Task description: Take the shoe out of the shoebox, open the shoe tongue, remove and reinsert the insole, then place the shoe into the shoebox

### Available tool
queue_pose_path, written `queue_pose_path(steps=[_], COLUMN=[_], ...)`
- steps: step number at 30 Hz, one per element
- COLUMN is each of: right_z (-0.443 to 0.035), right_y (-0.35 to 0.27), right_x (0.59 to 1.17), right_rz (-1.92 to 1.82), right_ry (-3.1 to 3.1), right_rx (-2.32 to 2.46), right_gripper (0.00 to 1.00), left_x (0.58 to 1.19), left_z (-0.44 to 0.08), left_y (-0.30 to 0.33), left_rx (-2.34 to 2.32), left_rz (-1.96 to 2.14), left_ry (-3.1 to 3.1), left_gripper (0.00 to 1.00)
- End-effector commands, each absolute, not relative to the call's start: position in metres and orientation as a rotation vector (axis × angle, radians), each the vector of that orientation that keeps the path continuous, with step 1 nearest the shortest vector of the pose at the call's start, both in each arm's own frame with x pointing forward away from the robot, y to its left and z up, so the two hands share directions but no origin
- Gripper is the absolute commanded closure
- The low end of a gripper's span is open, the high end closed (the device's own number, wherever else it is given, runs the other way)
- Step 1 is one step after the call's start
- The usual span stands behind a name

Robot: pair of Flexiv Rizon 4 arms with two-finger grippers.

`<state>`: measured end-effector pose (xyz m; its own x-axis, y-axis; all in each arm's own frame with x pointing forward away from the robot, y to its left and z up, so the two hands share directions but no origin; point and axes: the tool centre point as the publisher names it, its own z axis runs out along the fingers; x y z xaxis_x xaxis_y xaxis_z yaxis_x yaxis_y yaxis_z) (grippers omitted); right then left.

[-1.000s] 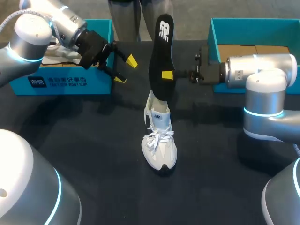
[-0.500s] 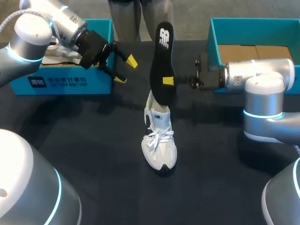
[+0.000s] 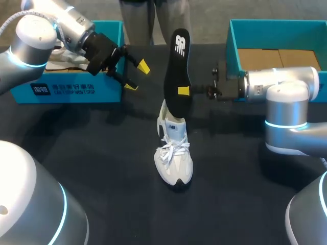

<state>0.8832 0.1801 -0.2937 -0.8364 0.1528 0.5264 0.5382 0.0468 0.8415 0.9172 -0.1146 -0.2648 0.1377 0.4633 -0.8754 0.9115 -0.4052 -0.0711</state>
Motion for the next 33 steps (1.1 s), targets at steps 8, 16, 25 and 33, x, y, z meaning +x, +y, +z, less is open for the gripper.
queue_pose_path(steps=[8, 16, 25, 33], right_z=[-0.282, -0.276, -0.277, -0.275], right_y=[0.188, 0.19, 0.192, 0.199], right_x=[0.888, 0.892, 0.89, 0.887], right_rz=[-1.856, -1.865, -1.869, -1.874], right_ry=[-2.039, -2.04, -2.033, -2.013], right_rx=[-0.693, -0.684, -0.687, -0.684], right_gripper=[1.0, 1.0, 1.0, 1.0], left_x=[0.919, 0.919, 0.919, 0.919], left_z=[-0.266, -0.266, -0.266, -0.266], left_y=[-0.115, -0.115, -0.115, -0.115], left_rx=[1.935, 1.935, 1.935, 1.935], left_rz=[-1.211, -1.211, -1.211, -1.211], left_ry=[1.311, 1.311, 1.311, 1.311], left_gripper=[0.0, 0.0, 0.0, 0.0])
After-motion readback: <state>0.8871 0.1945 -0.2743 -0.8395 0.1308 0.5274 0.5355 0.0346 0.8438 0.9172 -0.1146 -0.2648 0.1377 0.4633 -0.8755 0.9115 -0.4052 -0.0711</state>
